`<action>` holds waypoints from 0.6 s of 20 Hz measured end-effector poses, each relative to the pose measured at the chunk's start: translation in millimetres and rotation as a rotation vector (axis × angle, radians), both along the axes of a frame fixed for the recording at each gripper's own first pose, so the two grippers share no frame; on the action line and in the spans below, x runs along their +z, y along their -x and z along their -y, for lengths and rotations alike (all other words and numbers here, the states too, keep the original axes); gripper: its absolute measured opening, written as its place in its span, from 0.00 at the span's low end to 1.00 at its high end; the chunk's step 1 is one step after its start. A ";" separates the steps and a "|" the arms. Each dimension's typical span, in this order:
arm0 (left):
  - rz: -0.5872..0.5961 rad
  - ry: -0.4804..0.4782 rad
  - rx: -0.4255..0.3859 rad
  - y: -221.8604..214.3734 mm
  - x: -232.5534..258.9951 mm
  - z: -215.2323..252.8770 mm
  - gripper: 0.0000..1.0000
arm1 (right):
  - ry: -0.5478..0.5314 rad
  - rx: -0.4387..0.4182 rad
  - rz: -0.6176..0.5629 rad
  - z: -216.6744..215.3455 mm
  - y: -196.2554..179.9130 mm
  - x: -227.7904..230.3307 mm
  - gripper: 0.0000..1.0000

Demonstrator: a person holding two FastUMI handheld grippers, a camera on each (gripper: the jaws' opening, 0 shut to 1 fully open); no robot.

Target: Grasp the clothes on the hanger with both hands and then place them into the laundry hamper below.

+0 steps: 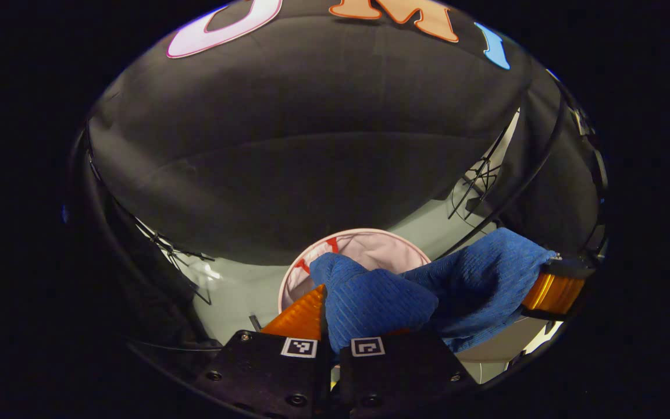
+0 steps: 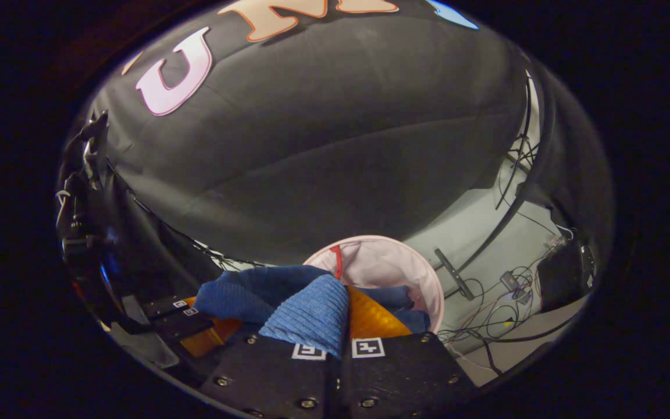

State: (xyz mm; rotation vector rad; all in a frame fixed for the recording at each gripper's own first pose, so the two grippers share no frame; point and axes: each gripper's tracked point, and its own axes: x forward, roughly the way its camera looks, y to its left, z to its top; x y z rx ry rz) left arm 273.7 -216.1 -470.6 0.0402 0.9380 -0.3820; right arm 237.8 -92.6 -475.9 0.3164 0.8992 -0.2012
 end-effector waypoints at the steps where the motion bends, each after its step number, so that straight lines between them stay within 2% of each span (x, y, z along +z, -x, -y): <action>1: -0.005 0.000 -0.001 1.4 -3.6 -0.2 0.08 | -0.004 0.001 -0.019 -2.3 3.9 -5.5 0.07; 9: -0.035 0.015 -0.006 7.3 -9.6 -6.5 0.09 | 0.015 0.016 -0.060 -12.4 15.5 -7.2 0.07; 11: -0.055 0.015 0.006 10.6 -12.3 -13.0 0.09 | 0.003 0.036 -0.076 -19.5 18.9 -6.7 0.10; 12: -0.069 0.015 0.015 12.3 -14.3 -15.5 0.12 | 0.007 0.045 -0.083 -22.0 21.1 -3.9 0.14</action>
